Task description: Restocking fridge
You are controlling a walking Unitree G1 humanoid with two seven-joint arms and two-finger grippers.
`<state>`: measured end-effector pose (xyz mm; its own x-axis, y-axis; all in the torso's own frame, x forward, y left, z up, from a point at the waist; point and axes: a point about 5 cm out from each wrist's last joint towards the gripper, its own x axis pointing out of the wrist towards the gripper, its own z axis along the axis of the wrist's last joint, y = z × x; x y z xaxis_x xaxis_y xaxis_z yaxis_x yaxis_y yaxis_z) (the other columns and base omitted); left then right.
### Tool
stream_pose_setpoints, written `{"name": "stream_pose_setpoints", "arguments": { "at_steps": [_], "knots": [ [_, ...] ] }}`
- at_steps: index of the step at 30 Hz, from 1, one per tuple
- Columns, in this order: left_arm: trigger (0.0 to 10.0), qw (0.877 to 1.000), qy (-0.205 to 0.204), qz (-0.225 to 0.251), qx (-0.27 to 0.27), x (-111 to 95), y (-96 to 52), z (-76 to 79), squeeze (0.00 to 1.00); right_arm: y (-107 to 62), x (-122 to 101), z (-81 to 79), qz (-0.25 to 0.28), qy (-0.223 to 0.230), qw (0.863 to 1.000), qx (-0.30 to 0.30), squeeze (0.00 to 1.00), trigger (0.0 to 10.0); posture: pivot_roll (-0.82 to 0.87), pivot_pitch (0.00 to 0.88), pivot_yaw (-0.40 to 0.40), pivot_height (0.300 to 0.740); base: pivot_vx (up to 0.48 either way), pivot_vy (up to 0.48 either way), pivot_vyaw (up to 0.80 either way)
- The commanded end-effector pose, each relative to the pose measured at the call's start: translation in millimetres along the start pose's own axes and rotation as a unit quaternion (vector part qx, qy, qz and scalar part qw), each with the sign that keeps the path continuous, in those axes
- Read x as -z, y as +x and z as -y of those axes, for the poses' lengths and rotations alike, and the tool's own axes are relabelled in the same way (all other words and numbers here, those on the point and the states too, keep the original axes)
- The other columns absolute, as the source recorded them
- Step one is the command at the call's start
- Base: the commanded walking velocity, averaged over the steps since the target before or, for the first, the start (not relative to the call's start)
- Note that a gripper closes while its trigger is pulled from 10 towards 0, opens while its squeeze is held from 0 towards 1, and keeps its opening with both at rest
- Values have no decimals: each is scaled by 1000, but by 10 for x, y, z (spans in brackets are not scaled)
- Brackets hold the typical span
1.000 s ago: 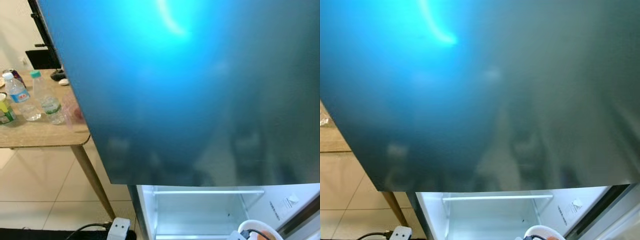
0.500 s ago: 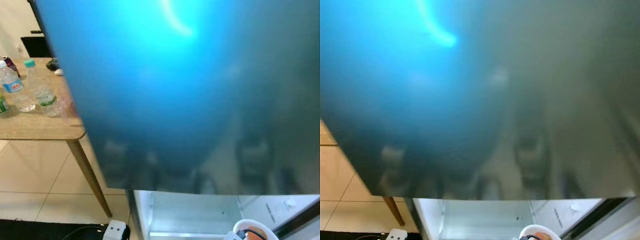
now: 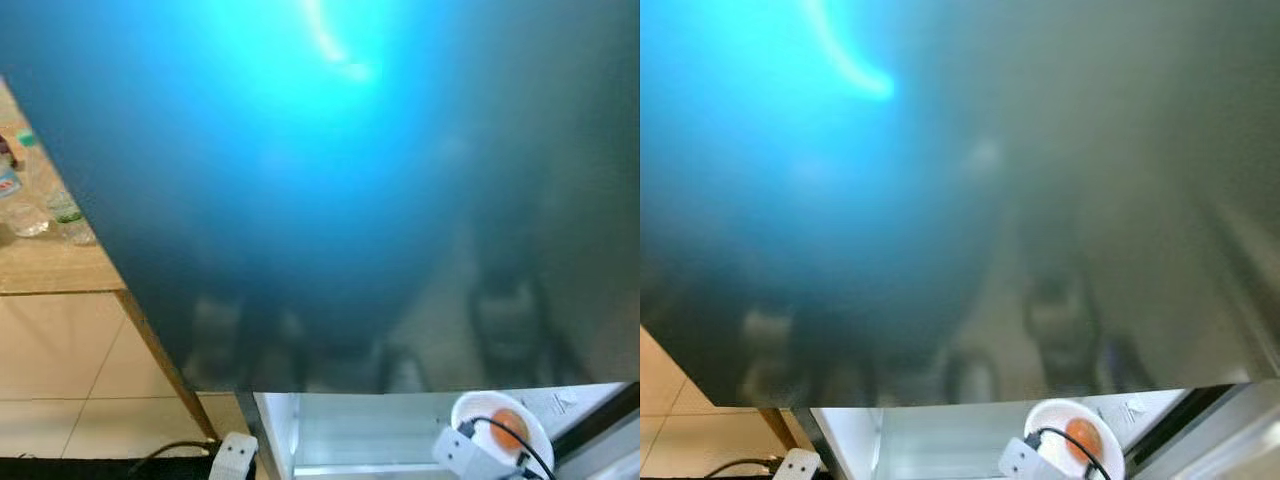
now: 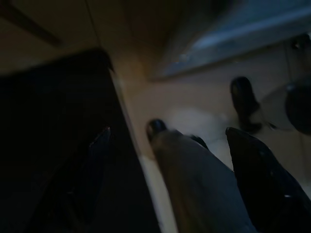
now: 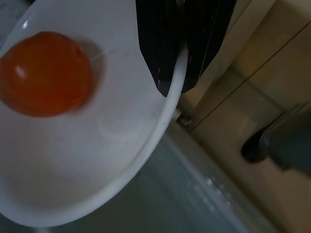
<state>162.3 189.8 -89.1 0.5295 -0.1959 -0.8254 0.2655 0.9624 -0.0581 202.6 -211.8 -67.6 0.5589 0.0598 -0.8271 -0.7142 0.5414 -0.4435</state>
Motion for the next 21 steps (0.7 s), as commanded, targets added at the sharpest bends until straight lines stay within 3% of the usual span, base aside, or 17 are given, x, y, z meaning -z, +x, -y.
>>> {"name": "stream_pose_setpoints", "arguments": {
  "at_steps": [1,6,9,13,18,20,21],
  "knots": [
    [10000,999,26,44,1,-253,41,-5,0,9,-118,122,28,-16,999,17,0,10000,-78,0,-12,740,0,0,0],
    [10000,995,48,82,13,-475,63,7,0,5,-157,210,38,-23,999,26,0,10000,-74,0,-13,740,0,0,0],
    [10000,987,87,127,40,-724,67,37,0,-3,-196,305,48,-32,998,34,0,10000,-75,0,-12,740,0,0,0],
    [10000,980,114,152,60,-856,65,88,0,-6,-241,369,57,-40,997,39,0,10000,-72,0,-9,740,0,0,0],
    [10000,984,83,146,62,-779,70,103,0,-2,-273,377,61,-43,996,39,0,10000,-73,0,-6,740,0,0,0],
    [10000,989,42,129,54,-655,74,98,0,0,-278,367,62,-44,996,37,0,10000,-73,0,-3,740,0,0,0],
    [10000,989,42,129,54,-655,74,98,0,0,-278,367,62,-44,996,37,0,10000,-73,0,-3,740,0,0,0]
  ]
}}
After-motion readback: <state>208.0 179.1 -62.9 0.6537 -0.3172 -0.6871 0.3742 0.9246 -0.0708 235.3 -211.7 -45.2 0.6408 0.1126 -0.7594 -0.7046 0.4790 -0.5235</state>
